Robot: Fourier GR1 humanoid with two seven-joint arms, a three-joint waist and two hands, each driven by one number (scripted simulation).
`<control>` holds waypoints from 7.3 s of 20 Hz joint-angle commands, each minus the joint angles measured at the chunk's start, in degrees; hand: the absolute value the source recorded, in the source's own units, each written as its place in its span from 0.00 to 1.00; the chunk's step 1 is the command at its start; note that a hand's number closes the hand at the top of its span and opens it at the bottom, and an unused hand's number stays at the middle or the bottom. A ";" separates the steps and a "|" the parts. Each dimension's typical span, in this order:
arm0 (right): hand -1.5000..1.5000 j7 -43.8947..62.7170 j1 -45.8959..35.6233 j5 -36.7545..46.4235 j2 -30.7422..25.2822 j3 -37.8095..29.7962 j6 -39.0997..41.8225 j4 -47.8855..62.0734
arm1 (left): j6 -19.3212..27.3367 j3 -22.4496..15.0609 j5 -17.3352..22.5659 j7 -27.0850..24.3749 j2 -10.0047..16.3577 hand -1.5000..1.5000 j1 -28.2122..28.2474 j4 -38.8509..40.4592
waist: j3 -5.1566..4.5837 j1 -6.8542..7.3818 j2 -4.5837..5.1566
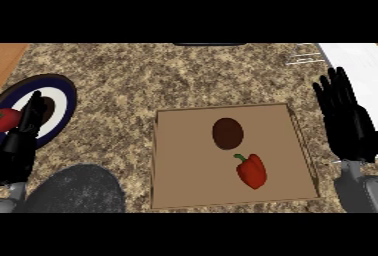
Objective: Pick the cupcake from the tray and place it in the tiered shelf
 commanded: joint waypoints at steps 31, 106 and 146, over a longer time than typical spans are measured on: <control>0.00 65.65 -23.13 80.76 18.42 36.39 5.65 20.01 | -10.49 1.72 9.58 8.80 -2.30 0.50 4.36 5.64 | -0.99 -0.65 -1.17; 1.00 83.28 -48.49 108.38 15.40 -12.03 13.24 31.73 | -18.27 10.56 0.41 12.97 -9.98 0.50 2.70 3.11 | -0.68 1.76 -0.35; 1.00 70.68 -68.36 141.98 4.38 -34.43 27.69 29.97 | -19.26 13.25 -0.72 11.38 -11.16 0.50 4.60 3.48 | -0.66 0.75 -0.17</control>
